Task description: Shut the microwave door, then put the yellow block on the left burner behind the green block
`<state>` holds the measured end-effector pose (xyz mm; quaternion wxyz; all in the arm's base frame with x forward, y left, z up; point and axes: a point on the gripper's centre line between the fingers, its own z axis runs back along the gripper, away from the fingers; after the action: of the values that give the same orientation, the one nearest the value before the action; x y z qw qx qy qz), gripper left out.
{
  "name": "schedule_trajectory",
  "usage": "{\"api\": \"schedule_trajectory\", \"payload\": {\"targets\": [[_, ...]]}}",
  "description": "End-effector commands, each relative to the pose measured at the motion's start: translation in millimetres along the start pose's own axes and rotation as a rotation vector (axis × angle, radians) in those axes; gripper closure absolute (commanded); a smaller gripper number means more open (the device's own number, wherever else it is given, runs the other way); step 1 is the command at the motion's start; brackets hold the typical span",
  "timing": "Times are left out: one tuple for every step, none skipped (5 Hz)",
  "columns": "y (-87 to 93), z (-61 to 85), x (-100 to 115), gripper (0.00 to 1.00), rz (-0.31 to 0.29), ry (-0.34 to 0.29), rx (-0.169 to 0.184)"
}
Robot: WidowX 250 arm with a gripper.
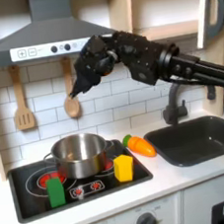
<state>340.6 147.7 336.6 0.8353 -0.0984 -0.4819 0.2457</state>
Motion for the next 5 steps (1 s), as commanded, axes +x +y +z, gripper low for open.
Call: {"api": "schedule_trajectory", "payload": {"targets": [[-17.2, -0.1, 18.2, 1.00, -0.007, -0.069, -0.090], [-22.2, 10.8, 21.1, 1.00, -0.020, -0.111, -0.156], [-30.8, 10.5, 21.2, 1.00, -0.044, -0.141, -0.193], [-32.4, 14.6, 27.2, 1.00, -0.039, -0.179, -0.199], [-28.1, 11.0, 33.4, 1.00, -0.034, -0.207, -0.191]]}}
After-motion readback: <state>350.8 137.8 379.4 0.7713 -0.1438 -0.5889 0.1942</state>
